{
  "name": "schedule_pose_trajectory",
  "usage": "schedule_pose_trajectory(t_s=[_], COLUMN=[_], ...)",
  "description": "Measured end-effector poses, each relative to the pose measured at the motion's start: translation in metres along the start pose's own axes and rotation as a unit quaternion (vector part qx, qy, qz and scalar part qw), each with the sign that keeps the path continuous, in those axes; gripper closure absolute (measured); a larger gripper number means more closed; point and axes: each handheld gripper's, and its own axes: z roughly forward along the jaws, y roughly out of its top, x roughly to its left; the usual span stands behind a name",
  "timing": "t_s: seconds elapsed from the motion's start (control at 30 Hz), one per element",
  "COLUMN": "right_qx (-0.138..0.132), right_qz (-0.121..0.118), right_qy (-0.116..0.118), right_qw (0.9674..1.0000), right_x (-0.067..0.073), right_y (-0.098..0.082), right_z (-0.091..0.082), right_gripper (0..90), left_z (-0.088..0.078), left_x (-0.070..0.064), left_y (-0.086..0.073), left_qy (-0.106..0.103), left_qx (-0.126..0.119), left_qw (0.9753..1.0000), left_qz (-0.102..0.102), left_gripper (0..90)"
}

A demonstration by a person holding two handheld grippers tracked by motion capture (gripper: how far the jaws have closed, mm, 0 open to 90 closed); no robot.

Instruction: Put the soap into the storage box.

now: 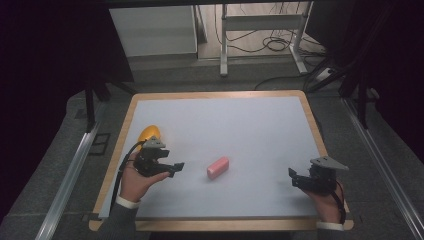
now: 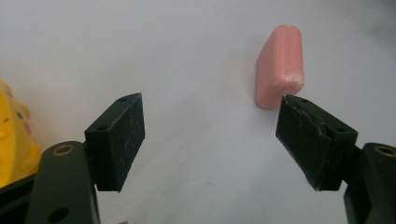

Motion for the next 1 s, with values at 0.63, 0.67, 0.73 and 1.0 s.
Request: schedule_pose_trajectory(t_s=[0.63, 0.67, 0.73, 1.0], right_qx=[-0.002, -0.002, -0.002, 0.001], right_qz=[-0.008, -0.008, -0.008, -0.003], right_qy=[0.005, 0.005, 0.005, 0.001], right_qw=[1.0, 1.0, 1.0, 1.0], right_x=[0.002, 0.002, 0.002, 0.0], right_y=[-0.001, -0.001, -0.001, -0.002], right_z=[0.001, 0.001, 0.001, 0.002], right_gripper=[9.2, 9.2, 9.2, 9.2], left_z=[0.028, 0.03, 0.032, 0.047], left_x=[-0.023, -0.025, -0.026, -0.034], left_y=[0.028, 0.029, 0.03, 0.039], left_qy=[-0.011, -0.013, -0.015, -0.023], left_qx=[0.024, 0.025, 0.026, 0.039], left_qw=[0.9989, 0.9988, 0.9986, 0.9977], left_qz=[0.04, 0.041, 0.043, 0.051], left_gripper=[24.5, 24.6, 24.5, 24.5])
